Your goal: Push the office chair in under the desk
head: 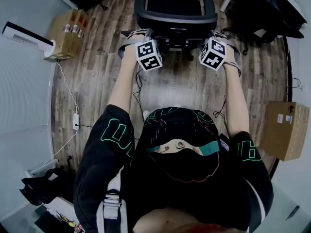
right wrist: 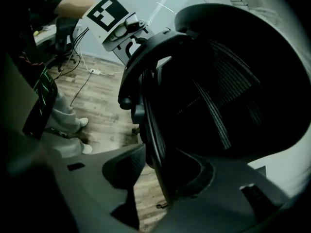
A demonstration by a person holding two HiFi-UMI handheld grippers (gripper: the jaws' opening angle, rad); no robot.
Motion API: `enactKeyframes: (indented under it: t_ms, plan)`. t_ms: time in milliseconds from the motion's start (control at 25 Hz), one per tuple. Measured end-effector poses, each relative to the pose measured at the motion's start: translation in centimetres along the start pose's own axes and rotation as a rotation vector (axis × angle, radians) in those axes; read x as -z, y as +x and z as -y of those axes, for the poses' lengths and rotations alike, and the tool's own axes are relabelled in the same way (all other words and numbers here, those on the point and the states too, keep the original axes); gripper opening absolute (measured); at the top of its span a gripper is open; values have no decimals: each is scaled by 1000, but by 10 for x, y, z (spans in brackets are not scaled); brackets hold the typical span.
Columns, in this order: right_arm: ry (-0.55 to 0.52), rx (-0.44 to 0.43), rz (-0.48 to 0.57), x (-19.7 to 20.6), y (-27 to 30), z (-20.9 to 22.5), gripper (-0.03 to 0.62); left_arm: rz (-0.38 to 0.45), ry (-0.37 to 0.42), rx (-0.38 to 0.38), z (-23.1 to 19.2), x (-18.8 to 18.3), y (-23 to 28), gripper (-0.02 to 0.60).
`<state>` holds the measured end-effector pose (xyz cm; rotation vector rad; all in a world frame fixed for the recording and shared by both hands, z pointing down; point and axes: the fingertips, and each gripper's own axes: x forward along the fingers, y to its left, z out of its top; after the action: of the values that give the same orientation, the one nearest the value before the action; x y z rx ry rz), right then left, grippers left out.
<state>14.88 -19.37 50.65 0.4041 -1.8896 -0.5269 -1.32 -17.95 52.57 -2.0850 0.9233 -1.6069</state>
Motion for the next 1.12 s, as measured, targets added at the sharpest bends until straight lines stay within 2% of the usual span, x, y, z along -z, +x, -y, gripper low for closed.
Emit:
enactKeyframes:
  t_ms: [120,440,720,1120]
  plan:
    - [-20,4,0,0,10,1,158,-31,52,22,2,1,11,158]
    - [-84,27,51,1,14,6,158,-32,101,71,1,1,18,138]
    - [-55,19,33,2,28,23,158,-54,142,-6,-18,3,36,137]
    - [-51,32,34,1,50,55,160,-73,123,6,-48,7,63,133]
